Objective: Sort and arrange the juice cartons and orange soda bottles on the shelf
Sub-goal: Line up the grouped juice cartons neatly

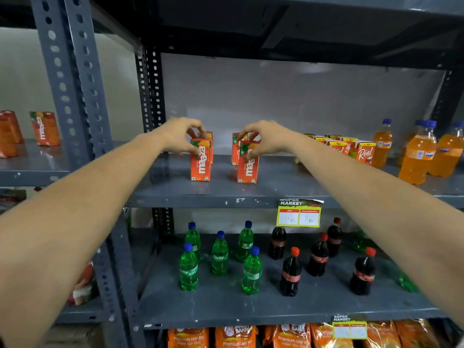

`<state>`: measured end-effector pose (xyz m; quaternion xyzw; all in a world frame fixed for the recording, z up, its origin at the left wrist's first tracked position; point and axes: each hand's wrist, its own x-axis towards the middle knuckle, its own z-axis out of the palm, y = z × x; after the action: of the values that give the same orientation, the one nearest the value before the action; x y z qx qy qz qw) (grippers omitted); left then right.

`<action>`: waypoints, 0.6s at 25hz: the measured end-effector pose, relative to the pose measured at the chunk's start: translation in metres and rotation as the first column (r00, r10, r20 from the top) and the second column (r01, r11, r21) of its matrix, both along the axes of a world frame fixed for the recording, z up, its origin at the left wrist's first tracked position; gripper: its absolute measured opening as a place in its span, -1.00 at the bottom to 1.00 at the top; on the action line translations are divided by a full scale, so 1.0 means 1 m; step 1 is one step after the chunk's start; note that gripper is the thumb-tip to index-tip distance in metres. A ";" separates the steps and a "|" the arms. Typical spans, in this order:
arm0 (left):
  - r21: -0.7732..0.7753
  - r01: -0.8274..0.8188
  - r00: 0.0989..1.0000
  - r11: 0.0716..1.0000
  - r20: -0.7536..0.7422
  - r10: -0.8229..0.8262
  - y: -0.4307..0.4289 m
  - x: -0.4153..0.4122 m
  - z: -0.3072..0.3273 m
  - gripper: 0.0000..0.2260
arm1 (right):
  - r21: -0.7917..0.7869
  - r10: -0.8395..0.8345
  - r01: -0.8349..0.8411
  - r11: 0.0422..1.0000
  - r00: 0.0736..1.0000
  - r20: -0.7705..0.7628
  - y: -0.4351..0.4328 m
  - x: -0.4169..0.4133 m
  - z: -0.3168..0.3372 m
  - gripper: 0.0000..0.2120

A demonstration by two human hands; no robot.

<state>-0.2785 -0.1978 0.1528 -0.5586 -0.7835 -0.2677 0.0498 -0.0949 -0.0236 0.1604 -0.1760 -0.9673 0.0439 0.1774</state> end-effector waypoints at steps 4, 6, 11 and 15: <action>0.194 0.031 0.865 0.981 0.486 -0.124 -0.001 -0.018 -0.034 -0.46 | -0.615 -0.013 -0.130 0.778 0.975 -0.222 0.021 0.006 -0.032 -0.48; 0.244 0.020 0.798 0.970 0.580 -0.163 0.003 -0.023 -0.054 -0.48 | -0.748 -0.047 -0.182 0.638 0.961 -0.273 0.027 0.003 -0.052 -0.54; 0.389 -0.021 0.678 0.921 0.683 -0.273 0.013 -0.032 -0.071 -0.43 | -0.837 -0.142 -0.329 0.438 0.893 -0.426 0.033 -0.006 -0.079 -0.44; 0.423 -0.021 0.664 0.906 0.683 -0.303 0.014 -0.037 -0.075 -0.49 | -0.808 -0.188 -0.392 0.440 0.840 -0.509 0.039 -0.009 -0.087 -0.52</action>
<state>-0.3154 -0.1838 0.0776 -0.4414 -0.6187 -0.6247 -0.1791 -0.1037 0.0149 0.0731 -0.1610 -0.7154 0.6030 0.3141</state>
